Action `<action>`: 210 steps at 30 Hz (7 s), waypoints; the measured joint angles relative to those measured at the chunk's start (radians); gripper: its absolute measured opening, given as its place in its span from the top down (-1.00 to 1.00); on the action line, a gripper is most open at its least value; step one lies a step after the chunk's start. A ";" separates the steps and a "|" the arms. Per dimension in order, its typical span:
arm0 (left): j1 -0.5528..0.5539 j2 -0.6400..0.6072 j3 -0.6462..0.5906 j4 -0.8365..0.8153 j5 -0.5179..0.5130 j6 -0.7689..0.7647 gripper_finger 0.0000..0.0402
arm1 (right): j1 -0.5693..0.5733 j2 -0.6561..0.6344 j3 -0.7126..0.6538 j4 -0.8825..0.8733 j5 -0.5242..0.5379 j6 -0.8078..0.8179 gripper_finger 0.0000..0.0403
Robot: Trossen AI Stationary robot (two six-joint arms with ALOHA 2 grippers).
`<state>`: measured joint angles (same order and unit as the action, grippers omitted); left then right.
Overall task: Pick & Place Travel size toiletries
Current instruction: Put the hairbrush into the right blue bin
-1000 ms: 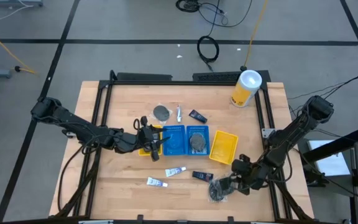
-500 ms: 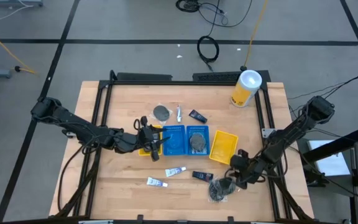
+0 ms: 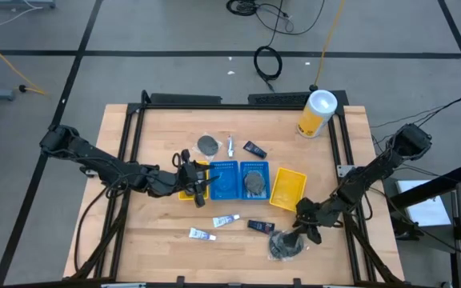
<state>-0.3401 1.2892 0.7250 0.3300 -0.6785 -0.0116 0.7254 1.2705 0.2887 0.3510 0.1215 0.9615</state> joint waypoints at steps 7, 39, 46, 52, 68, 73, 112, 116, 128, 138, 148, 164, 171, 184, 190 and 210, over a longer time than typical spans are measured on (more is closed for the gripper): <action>0.000 0.000 0.000 -0.006 0.000 0.000 0.21 | 0.000 0.000 -0.002 0.011 -0.021 -0.012 0.39; 0.032 0.000 0.000 -0.051 0.000 -0.024 0.21 | 0.011 0.255 0.038 0.109 -0.055 -0.079 0.44; 0.032 0.000 0.000 -0.050 0.000 -0.026 0.21 | 0.012 0.345 0.042 0.098 -0.090 -0.085 0.91; 0.032 0.000 0.000 -0.052 0.000 -0.027 0.21 | 0.011 0.318 0.040 0.088 -0.045 -0.090 0.99; 0.032 0.000 0.000 -0.060 0.006 -0.037 0.21 | 0.008 0.051 0.153 -0.063 0.141 -0.332 1.00; 0.032 0.000 0.000 -0.066 0.007 -0.046 0.21 | 0.008 0.022 0.184 -0.062 0.145 -0.382 1.00; 0.032 0.000 0.000 -0.065 0.007 -0.046 0.21 | -0.056 -0.093 0.189 -0.349 0.349 -0.361 1.00; 0.032 0.000 0.000 -0.065 0.007 -0.046 0.21 | -0.096 -0.135 0.189 -0.340 0.393 -0.430 1.00; 0.032 0.000 0.000 -0.020 0.011 -0.061 0.21 | -0.205 -0.259 0.189 -0.176 0.508 -0.704 1.00; 0.062 0.000 0.000 0.042 0.137 -0.077 0.21 | -0.323 -0.261 0.189 -0.011 0.507 -0.843 1.00; 0.071 0.000 0.000 0.039 0.138 -0.078 0.21 | -0.496 -0.184 0.189 0.058 0.388 -0.831 1.00; 0.072 0.000 0.000 0.011 0.138 -0.077 0.21 | -0.664 0.025 0.189 0.215 0.161 -0.789 1.00; 0.071 0.000 0.000 0.010 0.137 -0.076 0.21 | -0.696 0.073 0.189 0.220 0.107 -0.761 1.00; 0.072 0.000 0.000 0.010 0.136 -0.074 0.21 | -0.696 0.115 0.190 0.244 0.084 -0.775 0.96; 0.072 0.000 0.000 0.010 0.136 -0.074 0.21 | -0.697 0.115 0.190 0.244 0.085 -0.790 0.68; 0.072 0.000 0.000 -0.014 0.136 -0.075 0.21 | -0.495 0.047 0.190 0.326 -0.012 -0.914 0.37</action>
<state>-0.2685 1.2892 0.7254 0.3157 -0.5426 -0.0864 0.2303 1.3178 0.4786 0.6769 0.1099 0.0472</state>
